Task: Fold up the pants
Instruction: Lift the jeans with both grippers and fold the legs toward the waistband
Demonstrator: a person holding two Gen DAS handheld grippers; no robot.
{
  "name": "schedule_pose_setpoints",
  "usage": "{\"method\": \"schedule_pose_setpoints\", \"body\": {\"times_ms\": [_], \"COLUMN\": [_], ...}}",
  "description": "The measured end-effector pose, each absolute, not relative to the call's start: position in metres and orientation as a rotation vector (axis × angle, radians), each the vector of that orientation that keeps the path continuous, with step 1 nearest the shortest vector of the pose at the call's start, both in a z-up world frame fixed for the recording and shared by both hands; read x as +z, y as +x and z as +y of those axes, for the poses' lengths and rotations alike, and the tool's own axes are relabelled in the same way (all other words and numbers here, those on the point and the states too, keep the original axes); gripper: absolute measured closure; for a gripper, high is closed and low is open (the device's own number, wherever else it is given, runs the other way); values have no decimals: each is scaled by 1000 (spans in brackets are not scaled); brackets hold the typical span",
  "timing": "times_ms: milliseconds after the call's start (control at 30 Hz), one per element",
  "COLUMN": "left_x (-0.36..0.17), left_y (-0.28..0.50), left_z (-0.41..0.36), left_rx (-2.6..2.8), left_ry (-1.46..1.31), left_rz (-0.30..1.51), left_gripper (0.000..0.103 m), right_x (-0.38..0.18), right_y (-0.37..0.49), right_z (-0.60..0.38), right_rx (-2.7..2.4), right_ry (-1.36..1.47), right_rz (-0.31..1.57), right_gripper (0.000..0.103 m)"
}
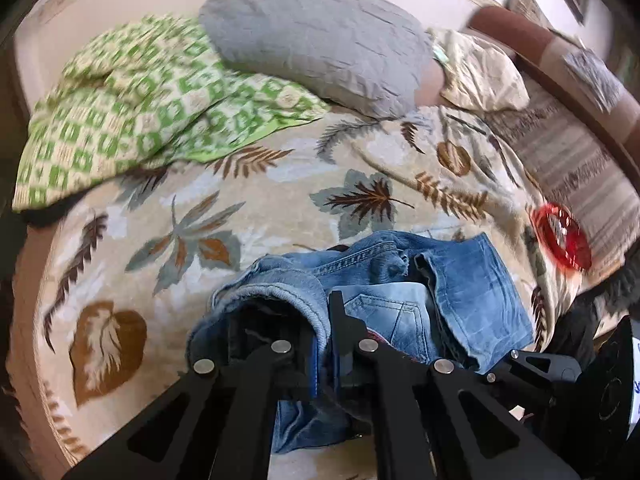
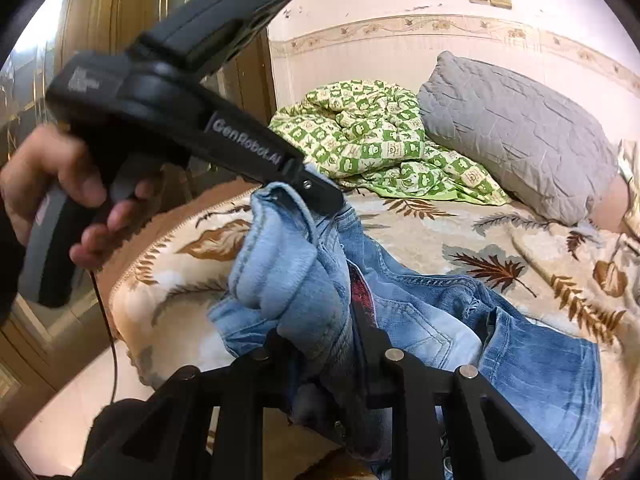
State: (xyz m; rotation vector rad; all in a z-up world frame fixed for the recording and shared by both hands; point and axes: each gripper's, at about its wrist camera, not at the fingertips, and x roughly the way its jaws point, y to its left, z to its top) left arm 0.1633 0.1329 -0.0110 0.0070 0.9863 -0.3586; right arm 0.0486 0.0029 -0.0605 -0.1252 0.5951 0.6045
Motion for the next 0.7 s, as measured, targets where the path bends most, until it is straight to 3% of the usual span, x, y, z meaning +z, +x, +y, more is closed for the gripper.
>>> {"method": "schedule_pose_setpoints", "body": {"times_ms": [100, 133, 167, 200, 233, 700], "left_x": [-20, -23, -28, -31, -33, -129], "left_y": [163, 163, 164, 164, 164, 225], "left_z": [156, 163, 177, 187, 198, 246], "left_rx": [-307, -289, -246, -231, -230, -322], "left_ry": [-43, -52, -68, -92, -129, -337], "left_rz": [1005, 1017, 1020, 1012, 1002, 1203], "left_gripper": [90, 81, 51, 22, 15, 14], "right_x": [-61, -61, -63, -65, -67, -114], "right_y": [52, 52, 51, 50, 46, 32], "right_z": [6, 9, 14, 18, 20, 106], "right_rx": [650, 656, 654, 651, 652, 653], "right_ry": [-99, -106, -123, -135, -135, -595], "right_rz": [629, 639, 649, 653, 638, 589], "right_gripper": [73, 56, 41, 18, 12, 11]}}
